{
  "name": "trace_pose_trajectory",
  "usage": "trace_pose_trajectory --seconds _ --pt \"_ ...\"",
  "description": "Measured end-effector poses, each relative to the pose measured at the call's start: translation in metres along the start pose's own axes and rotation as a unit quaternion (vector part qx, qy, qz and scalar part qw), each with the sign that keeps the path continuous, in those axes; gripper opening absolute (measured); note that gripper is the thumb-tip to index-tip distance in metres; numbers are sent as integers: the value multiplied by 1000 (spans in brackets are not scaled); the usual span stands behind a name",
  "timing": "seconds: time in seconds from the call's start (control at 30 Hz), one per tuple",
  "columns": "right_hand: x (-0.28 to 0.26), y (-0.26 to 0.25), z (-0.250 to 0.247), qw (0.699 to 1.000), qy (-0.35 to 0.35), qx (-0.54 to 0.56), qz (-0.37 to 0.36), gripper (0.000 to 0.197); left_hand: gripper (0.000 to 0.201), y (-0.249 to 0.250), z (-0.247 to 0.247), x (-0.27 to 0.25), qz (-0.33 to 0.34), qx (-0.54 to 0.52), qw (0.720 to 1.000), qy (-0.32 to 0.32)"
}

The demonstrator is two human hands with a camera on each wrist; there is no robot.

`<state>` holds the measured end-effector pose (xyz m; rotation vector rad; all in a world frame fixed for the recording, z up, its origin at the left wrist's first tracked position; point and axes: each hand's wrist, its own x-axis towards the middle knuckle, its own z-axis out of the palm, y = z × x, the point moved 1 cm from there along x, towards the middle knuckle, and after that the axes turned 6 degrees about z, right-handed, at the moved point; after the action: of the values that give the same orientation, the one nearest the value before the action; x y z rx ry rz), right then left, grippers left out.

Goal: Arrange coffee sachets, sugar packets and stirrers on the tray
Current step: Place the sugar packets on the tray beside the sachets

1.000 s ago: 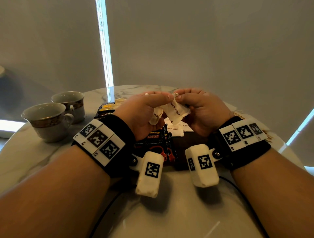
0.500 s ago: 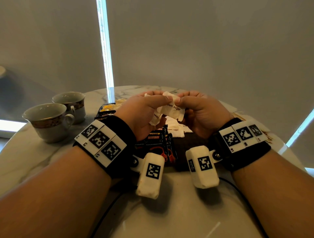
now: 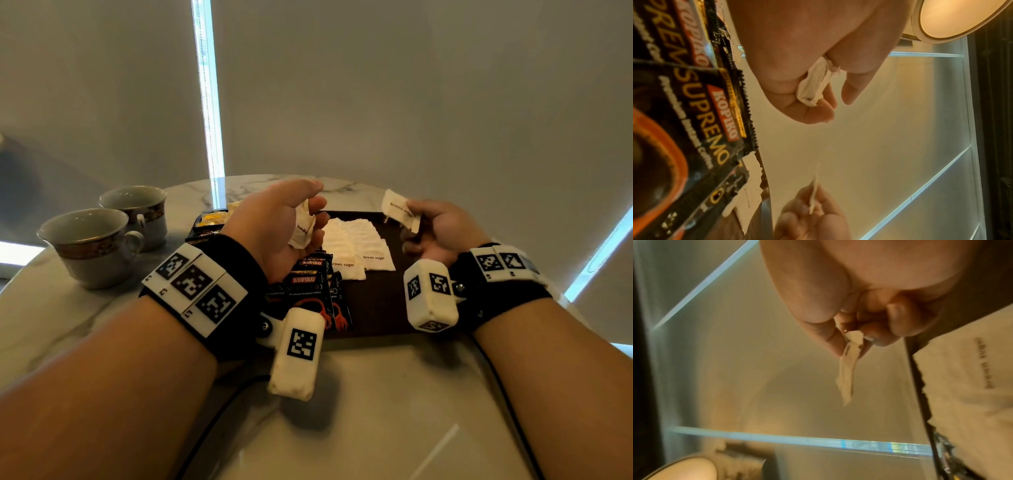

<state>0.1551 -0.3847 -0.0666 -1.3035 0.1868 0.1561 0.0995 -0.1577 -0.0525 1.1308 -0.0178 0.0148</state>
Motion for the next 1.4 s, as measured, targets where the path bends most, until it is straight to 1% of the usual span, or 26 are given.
trace_pose_trajectory --seconds 0.07,0.13,0.2,0.27,0.33,0.43,0.57,0.67,0.77,0.93,1.03,1.1,1.2,1.23,1.4 --pt "0 6 -1 998 -4 -25 55 19 40 0 0 0 -2 -1 1000 -1" --pt "0 11 1 994 8 -46 102 18 39 0 1 0 -3 1 1000 -1" --pt "2 14 0 988 24 -86 123 15 39 0 0 0 -4 2 1000 2" --pt "7 16 -2 985 42 -107 126 13 39 1 0 0 -5 1 1000 3" --pt "9 17 -3 981 57 -132 127 18 39 1 -1 1 -5 0 1000 3" --pt "10 18 -3 972 47 -186 137 21 40 1 -1 2 -5 -2 1000 3" --pt "17 18 -8 966 38 -212 145 23 41 -1 -1 2 -4 -2 1000 2" --pt "19 19 -9 966 28 -214 143 25 41 -1 -2 2 -4 0 1000 1" --pt "20 20 -8 968 34 -209 135 22 41 0 -1 2 -4 0 1000 1" --pt "23 22 -10 969 45 -209 124 23 41 -1 0 1 -2 5 1000 1" --pt "24 22 -10 963 50 -234 122 26 39 -1 0 1 1 5 1000 1" --pt "25 21 -11 959 48 -250 125 27 35 0 0 1 0 5 1000 -1" --pt "26 19 -11 957 52 -253 129 26 20 1 0 0 0 -3 1000 -7" --pt "27 19 -11 959 54 -248 128 26 19 1 0 0 -1 -7 1000 -7" --pt "24 20 -10 964 65 -227 123 22 26 2 1 -2 1 -7 1000 -3"
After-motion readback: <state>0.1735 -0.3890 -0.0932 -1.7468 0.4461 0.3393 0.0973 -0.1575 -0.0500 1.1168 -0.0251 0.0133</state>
